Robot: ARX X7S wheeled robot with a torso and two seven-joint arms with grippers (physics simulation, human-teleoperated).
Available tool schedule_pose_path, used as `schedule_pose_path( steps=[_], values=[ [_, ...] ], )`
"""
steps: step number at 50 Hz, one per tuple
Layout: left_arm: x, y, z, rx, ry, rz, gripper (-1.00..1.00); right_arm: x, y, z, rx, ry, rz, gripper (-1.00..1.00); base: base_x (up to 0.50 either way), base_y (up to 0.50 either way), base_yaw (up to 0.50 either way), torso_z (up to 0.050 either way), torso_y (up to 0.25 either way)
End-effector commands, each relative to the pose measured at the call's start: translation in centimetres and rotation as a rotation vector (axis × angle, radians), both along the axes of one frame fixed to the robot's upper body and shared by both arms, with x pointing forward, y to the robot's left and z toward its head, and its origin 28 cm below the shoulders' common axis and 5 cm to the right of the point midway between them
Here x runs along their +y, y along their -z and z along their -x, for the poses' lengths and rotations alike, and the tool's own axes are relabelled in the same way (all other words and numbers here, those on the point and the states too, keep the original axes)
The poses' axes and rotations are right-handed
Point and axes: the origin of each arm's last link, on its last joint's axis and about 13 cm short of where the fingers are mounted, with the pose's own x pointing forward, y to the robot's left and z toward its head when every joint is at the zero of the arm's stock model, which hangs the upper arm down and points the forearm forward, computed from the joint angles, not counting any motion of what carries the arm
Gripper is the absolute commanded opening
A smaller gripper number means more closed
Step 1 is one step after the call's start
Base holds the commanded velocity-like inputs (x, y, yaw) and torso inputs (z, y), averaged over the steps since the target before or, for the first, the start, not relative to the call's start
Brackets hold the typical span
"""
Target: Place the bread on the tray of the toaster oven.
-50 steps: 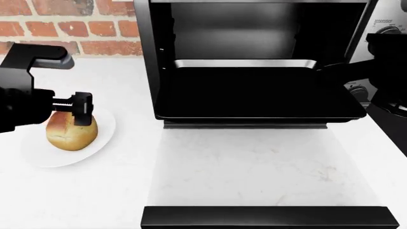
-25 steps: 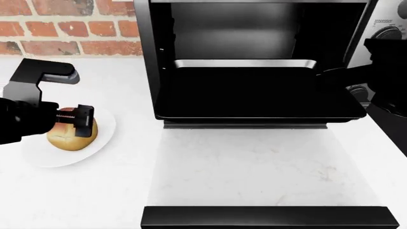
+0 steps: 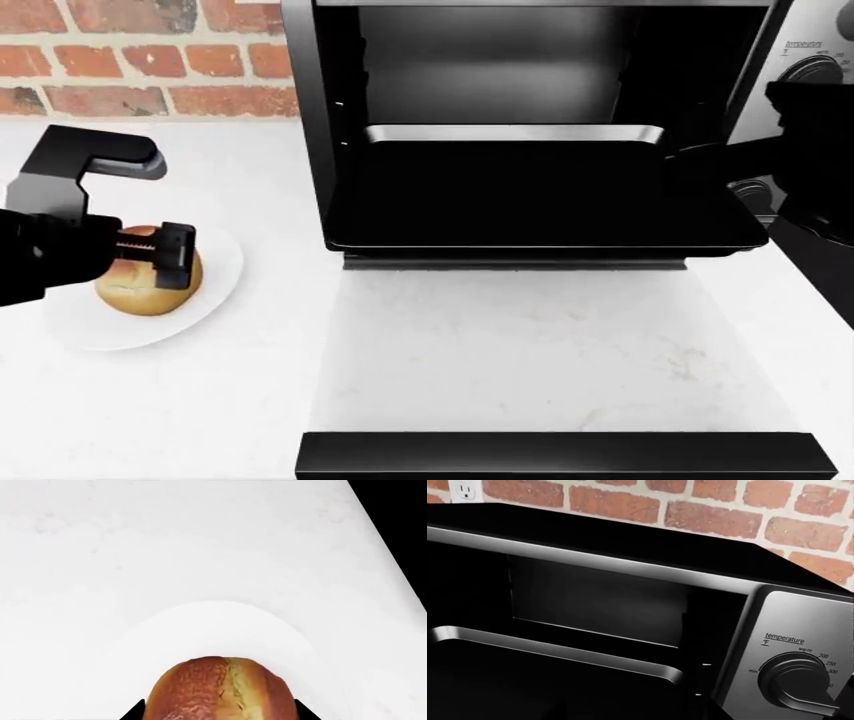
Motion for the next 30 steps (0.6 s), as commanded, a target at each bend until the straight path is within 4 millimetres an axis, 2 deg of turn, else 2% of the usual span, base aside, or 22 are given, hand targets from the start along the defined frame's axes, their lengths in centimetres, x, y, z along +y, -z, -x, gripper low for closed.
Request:
schedule_pose_path(
  steps=[1,9,14,18,30],
  values=[
    [-0.6,0.1,0.1,0.037,0.041,0.027,-1.00,-0.1,0.0,0.1,-0.009,-0.011,-0.011,1.00,0.00,0.00,0.00,0.000,0.000],
    [-0.7,-1.4,-0.5,-0.036,0.035,0.033,-1.00,-0.2,-0.1,0.5,-0.011,-0.010,-0.011,1.00,0.00,0.00,0.00,0.000,0.000],
    [-0.8,-3.3,-0.7,-0.098,0.041,0.044,-1.00,-0.3,-0.1,0.6,-0.013,-0.006,-0.012,1.00,0.00,0.00,0.00,0.000,0.000],
    [-0.9,-4.6,-0.7,-0.141,0.044,0.058,-1.00,-0.3,-0.1,0.5,-0.012,-0.006,-0.012,1.00,0.00,0.00,0.00,0.000,0.000],
    [-1.5,-6.9,0.0,-0.206,0.095,0.084,-1.00,-0.2,-0.3,0.5,-0.015,-0.007,-0.011,1.00,0.00,0.00,0.00,0.000,0.000]
  ],
)
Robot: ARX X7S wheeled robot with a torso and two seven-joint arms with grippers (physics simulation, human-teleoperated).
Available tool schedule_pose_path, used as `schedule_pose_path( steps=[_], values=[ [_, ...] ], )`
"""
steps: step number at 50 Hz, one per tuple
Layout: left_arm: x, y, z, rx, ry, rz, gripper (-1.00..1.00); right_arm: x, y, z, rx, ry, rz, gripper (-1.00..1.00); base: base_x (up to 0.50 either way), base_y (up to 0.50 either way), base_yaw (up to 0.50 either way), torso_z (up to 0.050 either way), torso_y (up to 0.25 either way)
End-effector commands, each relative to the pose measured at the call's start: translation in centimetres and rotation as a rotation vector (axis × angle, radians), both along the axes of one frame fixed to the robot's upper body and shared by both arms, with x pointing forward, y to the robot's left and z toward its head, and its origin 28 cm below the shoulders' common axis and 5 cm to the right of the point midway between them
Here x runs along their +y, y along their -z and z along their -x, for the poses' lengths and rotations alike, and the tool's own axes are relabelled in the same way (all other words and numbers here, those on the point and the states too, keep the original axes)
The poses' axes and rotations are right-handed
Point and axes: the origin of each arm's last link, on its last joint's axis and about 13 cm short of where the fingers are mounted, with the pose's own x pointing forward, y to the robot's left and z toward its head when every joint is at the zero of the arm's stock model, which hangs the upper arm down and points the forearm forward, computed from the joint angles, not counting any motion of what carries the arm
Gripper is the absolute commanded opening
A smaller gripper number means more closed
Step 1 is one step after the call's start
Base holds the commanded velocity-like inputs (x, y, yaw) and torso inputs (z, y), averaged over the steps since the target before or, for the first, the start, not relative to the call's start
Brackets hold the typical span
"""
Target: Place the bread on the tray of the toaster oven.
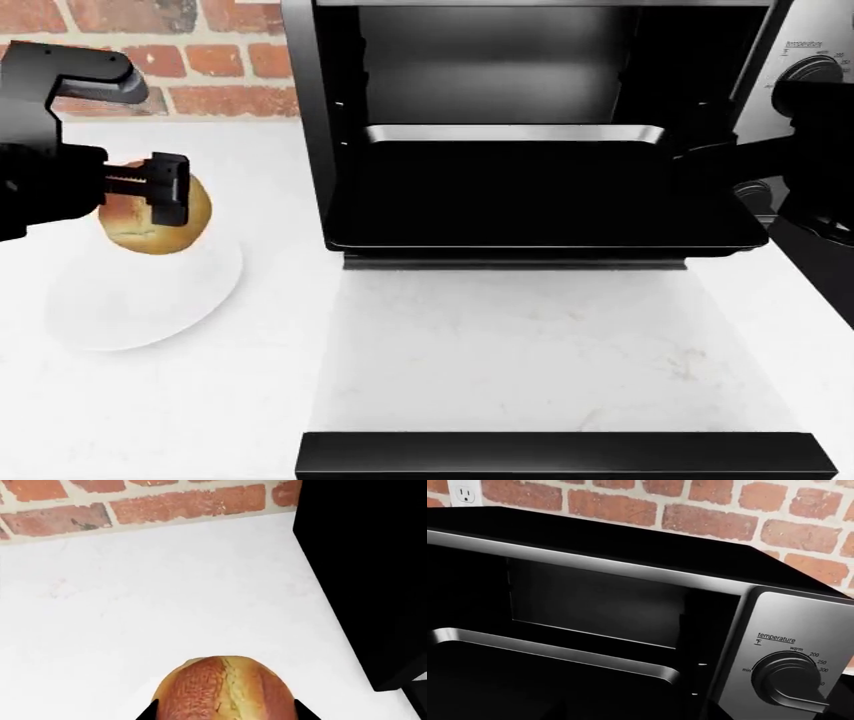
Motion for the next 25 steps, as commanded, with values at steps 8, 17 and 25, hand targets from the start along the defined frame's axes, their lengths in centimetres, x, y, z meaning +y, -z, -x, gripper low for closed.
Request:
schedule_pose_path(
  steps=[8,17,25],
  values=[
    [-3.0,-5.8,2.1,-0.152,0.179,0.045,-1.00,0.1,-0.5,0.2,-0.009,-0.012,-0.007,1.00,0.00,0.00,0.00,0.000,0.000],
    [-4.5,-9.1,3.8,-0.231,0.258,0.049,-1.00,0.0,-0.6,0.4,-0.013,-0.010,-0.007,1.00,0.00,0.00,0.00,0.000,0.000],
    [-6.0,-11.5,5.1,-0.284,0.338,0.063,-1.00,-0.2,-0.4,0.7,-0.016,-0.010,-0.014,1.00,0.00,0.00,0.00,0.000,0.000]
  ],
)
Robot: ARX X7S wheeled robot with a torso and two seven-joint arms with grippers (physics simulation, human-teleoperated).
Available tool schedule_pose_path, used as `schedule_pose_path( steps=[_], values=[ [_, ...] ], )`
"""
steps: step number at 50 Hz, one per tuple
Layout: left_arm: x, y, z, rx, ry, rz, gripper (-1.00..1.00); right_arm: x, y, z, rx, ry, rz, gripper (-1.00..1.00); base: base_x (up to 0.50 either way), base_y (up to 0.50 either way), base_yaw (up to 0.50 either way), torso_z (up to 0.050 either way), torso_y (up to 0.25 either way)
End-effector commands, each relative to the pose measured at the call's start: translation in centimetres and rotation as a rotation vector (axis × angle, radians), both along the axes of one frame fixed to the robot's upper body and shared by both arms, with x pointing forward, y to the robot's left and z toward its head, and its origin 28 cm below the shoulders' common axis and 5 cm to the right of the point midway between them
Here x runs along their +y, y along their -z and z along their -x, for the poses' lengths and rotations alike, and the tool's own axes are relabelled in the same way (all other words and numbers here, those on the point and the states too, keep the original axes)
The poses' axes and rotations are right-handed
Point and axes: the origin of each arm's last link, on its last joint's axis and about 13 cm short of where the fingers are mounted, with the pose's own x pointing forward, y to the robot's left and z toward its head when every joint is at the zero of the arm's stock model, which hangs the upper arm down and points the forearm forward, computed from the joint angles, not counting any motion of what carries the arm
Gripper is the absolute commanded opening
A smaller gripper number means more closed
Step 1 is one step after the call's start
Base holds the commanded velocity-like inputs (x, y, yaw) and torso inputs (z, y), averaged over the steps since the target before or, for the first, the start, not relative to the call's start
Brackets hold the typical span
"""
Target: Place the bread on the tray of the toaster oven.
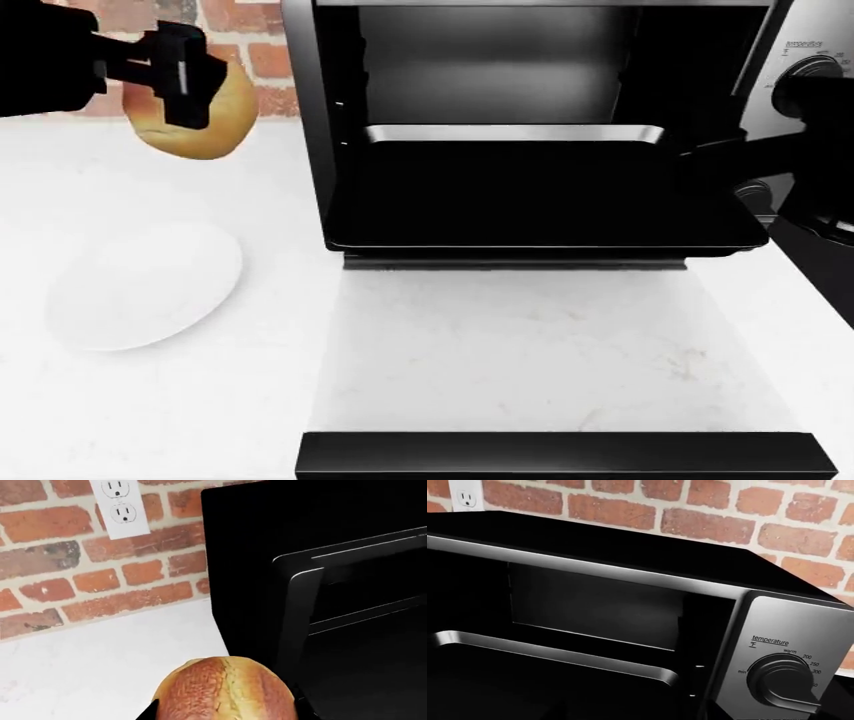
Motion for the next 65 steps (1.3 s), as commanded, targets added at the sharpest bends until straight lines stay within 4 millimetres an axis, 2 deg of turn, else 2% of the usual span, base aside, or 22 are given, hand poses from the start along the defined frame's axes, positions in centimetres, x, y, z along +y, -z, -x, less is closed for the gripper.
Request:
schedule_pose_path(
  steps=[1,11,25,37,50,65],
  values=[
    [-2.2,-3.3,2.3,-0.077,0.138,-0.002,-1.00,-0.1,0.0,0.4,-0.006,-0.011,-0.012,1.00,0.00,0.00,0.00,0.000,0.000],
    [-4.5,-4.1,2.5,-0.090,0.252,0.024,-1.00,0.1,-0.4,0.5,-0.018,-0.009,-0.013,1.00,0.00,0.00,0.00,0.000,0.000],
    [-7.7,-2.6,1.1,-0.036,0.376,0.004,-1.00,-0.1,-0.3,1.0,-0.014,0.002,-0.013,1.00,0.00,0.00,0.00,0.000,0.000],
    [-9.2,-1.3,0.5,0.005,0.429,0.000,-1.00,-0.1,0.0,1.1,-0.010,0.000,-0.019,1.00,0.00,0.00,0.00,0.000,0.000],
    [-10.6,-1.0,-0.8,0.017,0.436,0.000,-1.00,-0.5,0.1,1.9,-0.012,0.007,-0.022,1.00,0.00,0.00,0.00,0.000,0.000],
    [-12.5,1.2,-2.6,0.071,0.471,-0.019,-1.00,-0.4,0.3,1.7,-0.002,0.004,-0.018,1.00,0.00,0.00,0.00,0.000,0.001]
  ],
)
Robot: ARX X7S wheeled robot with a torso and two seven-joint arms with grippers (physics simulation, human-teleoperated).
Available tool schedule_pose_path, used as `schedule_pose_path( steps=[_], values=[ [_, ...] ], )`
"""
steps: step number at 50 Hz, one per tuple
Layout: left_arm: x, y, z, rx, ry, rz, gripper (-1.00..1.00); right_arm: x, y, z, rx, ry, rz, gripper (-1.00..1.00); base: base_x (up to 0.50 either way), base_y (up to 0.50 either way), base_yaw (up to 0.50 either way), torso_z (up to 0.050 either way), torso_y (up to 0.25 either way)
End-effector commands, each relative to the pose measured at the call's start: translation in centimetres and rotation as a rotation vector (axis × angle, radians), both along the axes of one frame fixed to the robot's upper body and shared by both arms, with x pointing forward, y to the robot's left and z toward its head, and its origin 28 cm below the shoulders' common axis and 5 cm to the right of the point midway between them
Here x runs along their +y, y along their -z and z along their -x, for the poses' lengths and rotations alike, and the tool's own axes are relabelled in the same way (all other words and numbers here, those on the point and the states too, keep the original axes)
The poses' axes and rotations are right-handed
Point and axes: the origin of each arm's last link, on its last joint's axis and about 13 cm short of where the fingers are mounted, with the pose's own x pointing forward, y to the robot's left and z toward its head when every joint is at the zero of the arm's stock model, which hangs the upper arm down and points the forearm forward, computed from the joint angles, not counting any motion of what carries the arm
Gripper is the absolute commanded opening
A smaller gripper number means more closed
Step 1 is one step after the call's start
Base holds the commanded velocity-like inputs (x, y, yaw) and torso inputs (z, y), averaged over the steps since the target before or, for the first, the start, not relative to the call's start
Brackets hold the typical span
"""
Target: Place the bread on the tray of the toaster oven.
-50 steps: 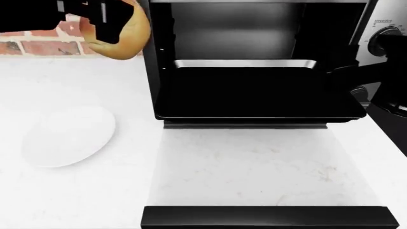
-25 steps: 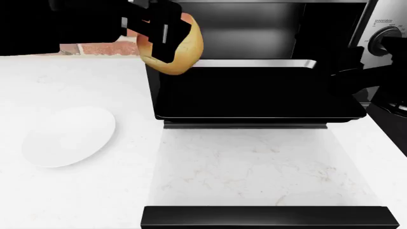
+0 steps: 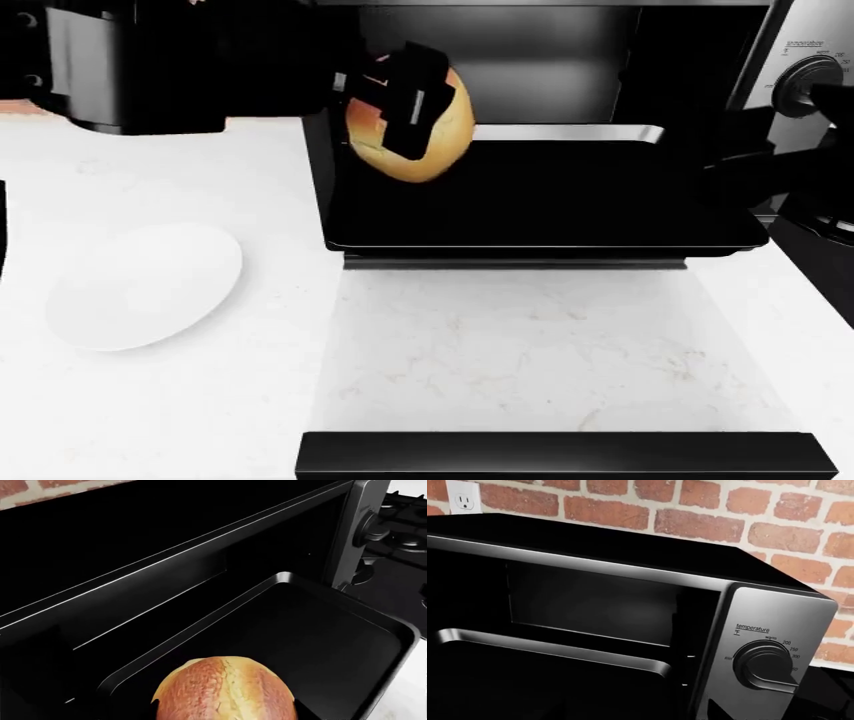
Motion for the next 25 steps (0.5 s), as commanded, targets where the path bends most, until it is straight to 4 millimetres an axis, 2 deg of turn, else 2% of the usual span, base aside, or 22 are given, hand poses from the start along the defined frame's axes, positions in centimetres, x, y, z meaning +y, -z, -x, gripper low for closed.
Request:
schedule_pose_path(
  steps=[1,12,25],
  values=[
    [-1.6,1.3,-1.0,0.034,0.048,-0.019,-1.00,0.0,0.2,-0.1,0.004,-0.013,-0.007,1.00,0.00,0.00,0.00,0.000,0.000],
    [-2.4,1.8,-2.0,0.040,0.050,-0.037,-1.00,-0.1,0.6,-0.1,0.010,-0.008,-0.015,1.00,0.00,0.00,0.00,0.000,0.000],
    [-2.7,2.6,-1.7,0.066,0.070,-0.061,-1.00,-0.4,0.8,0.5,0.012,-0.004,-0.018,1.00,0.00,0.00,0.00,0.000,0.000]
  ],
)
